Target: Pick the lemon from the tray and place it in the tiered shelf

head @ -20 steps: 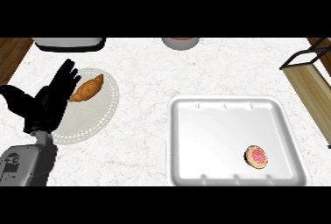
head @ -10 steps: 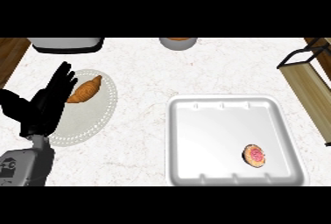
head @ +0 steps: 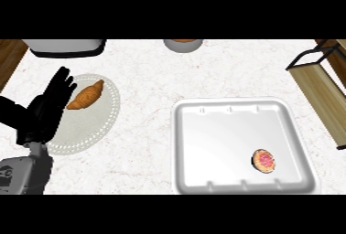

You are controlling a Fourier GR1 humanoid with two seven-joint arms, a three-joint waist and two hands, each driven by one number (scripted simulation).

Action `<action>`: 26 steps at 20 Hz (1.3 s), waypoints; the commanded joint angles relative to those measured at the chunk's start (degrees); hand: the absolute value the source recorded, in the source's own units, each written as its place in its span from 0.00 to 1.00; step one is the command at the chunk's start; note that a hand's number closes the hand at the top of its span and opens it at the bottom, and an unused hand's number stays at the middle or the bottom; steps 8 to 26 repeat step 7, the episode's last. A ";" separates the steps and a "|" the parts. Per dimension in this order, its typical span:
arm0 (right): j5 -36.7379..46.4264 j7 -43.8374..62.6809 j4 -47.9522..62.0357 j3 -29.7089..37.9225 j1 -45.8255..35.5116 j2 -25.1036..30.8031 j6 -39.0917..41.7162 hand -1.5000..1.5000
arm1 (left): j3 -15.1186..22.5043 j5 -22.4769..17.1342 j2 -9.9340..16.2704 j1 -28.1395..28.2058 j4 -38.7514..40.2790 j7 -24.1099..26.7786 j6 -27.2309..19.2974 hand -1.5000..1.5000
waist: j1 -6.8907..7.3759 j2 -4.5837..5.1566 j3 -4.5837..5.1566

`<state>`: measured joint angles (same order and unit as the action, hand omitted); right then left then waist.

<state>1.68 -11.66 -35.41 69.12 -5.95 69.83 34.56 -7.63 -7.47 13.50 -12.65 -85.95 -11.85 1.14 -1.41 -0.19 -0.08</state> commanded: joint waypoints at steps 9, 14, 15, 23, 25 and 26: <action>1.45 -23.31 3.96 2.97 16.23 0.85 8.11 0.00 | 1.31 0.71 -1.37 -0.89 -0.32 -0.99 -0.26 0.50 | 0.19 0.04 -0.04; 1.45 -23.31 3.96 2.97 16.23 0.85 8.11 0.00 | 1.31 0.71 -1.37 -0.89 -0.32 -0.99 -0.26 0.50 | 0.19 0.04 -0.04; 1.45 -23.31 3.96 2.97 16.23 0.85 8.11 0.00 | 1.31 0.71 -1.37 -0.89 -0.32 -0.99 -0.26 0.50 | 0.19 0.04 -0.04; 1.45 -23.31 3.96 2.97 16.23 0.85 8.11 0.00 | 1.31 0.71 -1.37 -0.89 -0.32 -0.99 -0.26 0.50 | 0.19 0.04 -0.04; 1.45 -23.31 3.96 2.97 16.23 0.85 8.11 0.00 | 1.31 0.71 -1.37 -0.89 -0.32 -0.99 -0.26 0.50 | 0.19 0.04 -0.04; 1.45 -23.31 3.96 2.97 16.23 0.85 8.11 0.00 | 1.31 0.71 -1.37 -0.89 -0.32 -0.99 -0.26 0.50 | 0.19 0.04 -0.04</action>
